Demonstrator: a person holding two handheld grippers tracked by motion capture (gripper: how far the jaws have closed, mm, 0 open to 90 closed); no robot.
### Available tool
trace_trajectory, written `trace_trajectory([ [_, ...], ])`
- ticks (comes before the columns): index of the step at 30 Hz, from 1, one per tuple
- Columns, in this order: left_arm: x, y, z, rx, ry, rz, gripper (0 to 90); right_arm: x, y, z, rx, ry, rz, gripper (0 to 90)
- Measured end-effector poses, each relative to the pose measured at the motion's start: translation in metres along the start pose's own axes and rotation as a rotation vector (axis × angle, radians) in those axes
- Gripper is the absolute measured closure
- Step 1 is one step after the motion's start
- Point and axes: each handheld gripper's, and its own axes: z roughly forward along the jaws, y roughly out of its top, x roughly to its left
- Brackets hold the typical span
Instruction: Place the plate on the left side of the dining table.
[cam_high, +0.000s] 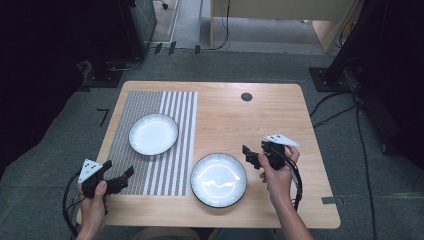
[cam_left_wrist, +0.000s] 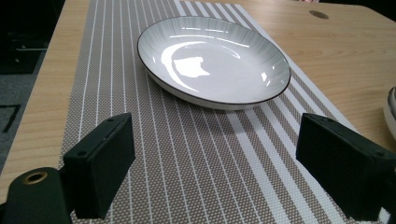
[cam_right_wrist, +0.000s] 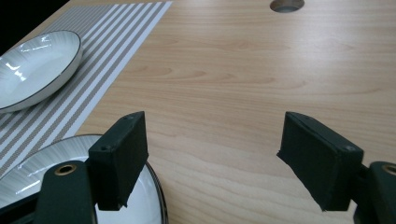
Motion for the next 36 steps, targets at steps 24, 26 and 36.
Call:
trace_trajectory([
  [24, 0.021, -0.025, -0.006, 0.038, 0.078, 0.016, 10.7, -0.066, -0.043, -0.052, -0.019, -0.128, 0.033, 23.8],
  [26, 0.023, -0.027, -0.008, 0.041, 0.082, 0.013, 10.6, -0.073, -0.046, -0.056, -0.023, -0.140, 0.039, 23.7],
  [36, 0.039, -0.036, -0.013, 0.059, 0.127, -0.008, 10.5, -0.102, -0.066, -0.072, -0.040, -0.197, 0.078, 23.9],
])
